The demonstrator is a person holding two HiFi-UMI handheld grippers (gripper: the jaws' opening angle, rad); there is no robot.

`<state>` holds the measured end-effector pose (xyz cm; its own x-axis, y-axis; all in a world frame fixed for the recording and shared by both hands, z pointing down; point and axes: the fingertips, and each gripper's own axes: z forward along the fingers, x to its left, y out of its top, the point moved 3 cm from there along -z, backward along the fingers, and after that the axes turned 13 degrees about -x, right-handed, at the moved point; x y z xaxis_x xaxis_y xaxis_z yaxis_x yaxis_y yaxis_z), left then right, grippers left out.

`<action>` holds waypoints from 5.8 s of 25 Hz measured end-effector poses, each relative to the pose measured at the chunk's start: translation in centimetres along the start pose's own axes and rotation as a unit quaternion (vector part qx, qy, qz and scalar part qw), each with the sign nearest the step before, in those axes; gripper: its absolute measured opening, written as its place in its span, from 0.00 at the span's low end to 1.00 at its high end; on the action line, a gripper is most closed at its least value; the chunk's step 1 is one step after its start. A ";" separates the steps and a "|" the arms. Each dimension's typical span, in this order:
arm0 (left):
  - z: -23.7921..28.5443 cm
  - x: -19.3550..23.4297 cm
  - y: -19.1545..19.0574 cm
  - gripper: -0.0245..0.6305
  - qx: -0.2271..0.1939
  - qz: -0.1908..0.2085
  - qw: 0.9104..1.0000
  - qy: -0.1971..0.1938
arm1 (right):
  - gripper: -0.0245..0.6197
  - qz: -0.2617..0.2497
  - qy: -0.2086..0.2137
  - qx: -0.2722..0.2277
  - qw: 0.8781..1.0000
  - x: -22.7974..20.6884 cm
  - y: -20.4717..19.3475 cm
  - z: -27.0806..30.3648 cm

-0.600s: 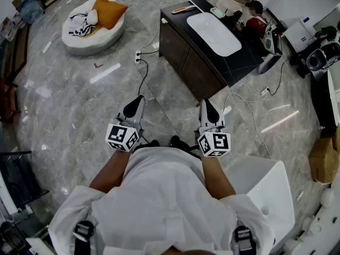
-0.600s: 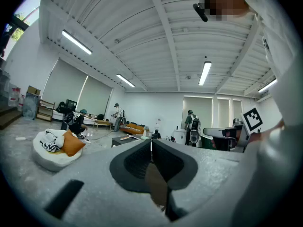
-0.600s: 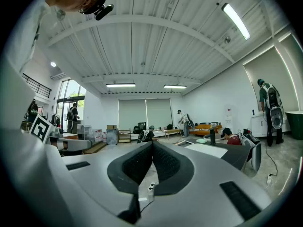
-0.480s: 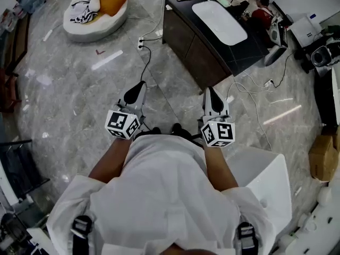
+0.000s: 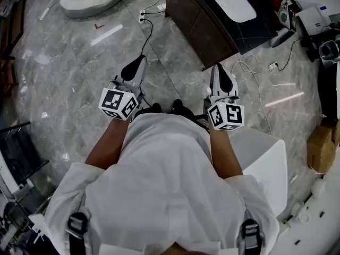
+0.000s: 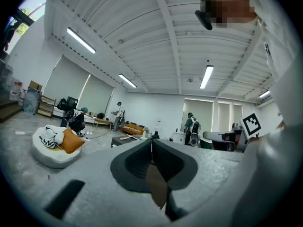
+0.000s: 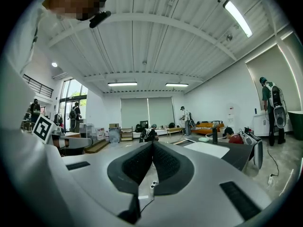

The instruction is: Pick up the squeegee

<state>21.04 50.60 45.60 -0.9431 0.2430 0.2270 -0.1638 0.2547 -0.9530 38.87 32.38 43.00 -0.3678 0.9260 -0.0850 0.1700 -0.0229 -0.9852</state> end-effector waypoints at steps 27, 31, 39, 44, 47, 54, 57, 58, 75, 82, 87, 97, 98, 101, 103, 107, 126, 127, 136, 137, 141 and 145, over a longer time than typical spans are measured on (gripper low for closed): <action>4.9 2.6 -3.4 0.06 0.049 -0.039 0.998 -0.018 | 0.06 0.054 0.001 0.022 0.998 -3.1 -2.5 2.8; 8.4 3.4 -3.8 0.06 0.053 -0.033 0.998 -0.022 | 0.06 0.060 -0.004 0.019 0.998 -5.7 -3.2 5.8; 17.9 5.3 -3.4 0.06 0.058 -0.007 0.998 -0.028 | 0.06 0.071 0.023 -0.011 0.997 -11.3 -3.1 15.5; 23.3 6.0 -2.9 0.06 0.056 0.003 0.998 -0.016 | 0.06 0.079 0.041 -0.026 0.996 -15.5 -2.4 20.5; 25.9 6.7 -3.0 0.06 0.053 0.002 0.999 0.000 | 0.06 0.081 0.053 -0.029 0.995 -17.7 -2.8 22.9; 31.2 8.7 -4.2 0.06 0.065 -0.001 0.998 0.017 | 0.06 0.093 0.043 -0.012 0.995 -22.1 -5.1 27.3; 33.0 9.9 -4.1 0.06 0.071 -0.001 0.997 0.015 | 0.06 0.095 0.034 -0.006 0.995 -23.3 -5.8 29.1; 33.6 10.4 -4.1 0.06 0.071 -0.003 0.997 0.014 | 0.06 0.095 0.033 -0.005 0.995 -23.6 -6.0 29.8; 46.4 23.7 -2.5 0.06 0.063 -0.052 0.996 -0.035 | 0.06 0.037 -0.010 -0.013 0.999 -24.9 -4.6 45.0; 51.3 29.1 -2.3 0.06 0.079 -0.065 0.992 -0.078 | 0.06 0.028 -0.049 -0.024 0.998 -25.1 -4.2 50.1; 54.8 30.6 -2.6 0.06 0.086 -0.073 0.989 -0.099 | 0.06 0.021 -0.056 -0.002 0.998 -25.9 -4.8 51.9; 66.1 30.8 -4.4 0.06 0.114 -0.068 0.980 -0.146 | 0.06 0.009 -0.072 -0.017 0.997 -32.2 -4.5 59.6; 67.2 30.6 -4.3 0.06 0.115 -0.067 0.979 -0.156 | 0.06 0.012 -0.076 -0.017 0.997 -32.9 -4.6 60.0; 70.2 30.3 -4.2 0.06 0.121 -0.059 0.975 -0.178 | 0.06 0.019 -0.085 -0.019 0.996 -34.7 -5.0 60.9; 72.1 30.3 -4.6 0.06 0.128 -0.056 0.973 -0.185 | 0.06 0.026 -0.091 -0.023 0.995 -35.9 -5.2 61.3; 74.7 29.2 -5.8 0.06 0.153 -0.052 0.965 -0.205 | 0.06 0.071 -0.110 -0.034 0.991 -37.8 -5.6 61.5; 86.7 31.8 -16.0 0.07 0.317 -0.039 0.888 -0.331 | 0.06 0.072 -0.239 0.002 0.968 -42.6 -9.5 65.5; 87.1 32.0 -17.0 0.07 0.330 -0.042 0.882 -0.335 | 0.06 0.072 -0.246 0.005 0.966 -42.8 -9.9 65.6; 88.7 30.8 -24.4 0.18 0.419 -0.041 0.831 -0.363 | 0.06 0.079 -0.302 0.009 0.950 -44.0 -12.3 64.3; 88.6 30.6 -25.1 0.19 0.429 -0.042 0.826 -0.363 | 0.06 0.079 -0.306 0.010 0.949 -44.0 -12.5 64.0; 88.4 29.7 -27.6 0.23 0.461 -0.039 0.808 -0.365 | 0.06 0.087 -0.323 0.014 0.942 -44.2 -13.4 62.9; 88.3 28.7 -29.4 0.25 0.481 -0.027 0.792 -0.374 | 0.06 0.098 -0.335 0.019 0.937 -44.4 -14.5 61.9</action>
<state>-26.80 -32.58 62.47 -0.7757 -0.4583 0.4339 -0.0156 -0.6734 -0.7391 -3.85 -31.69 51.84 -0.8265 0.4579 -0.3274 0.2672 -0.1928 -0.9442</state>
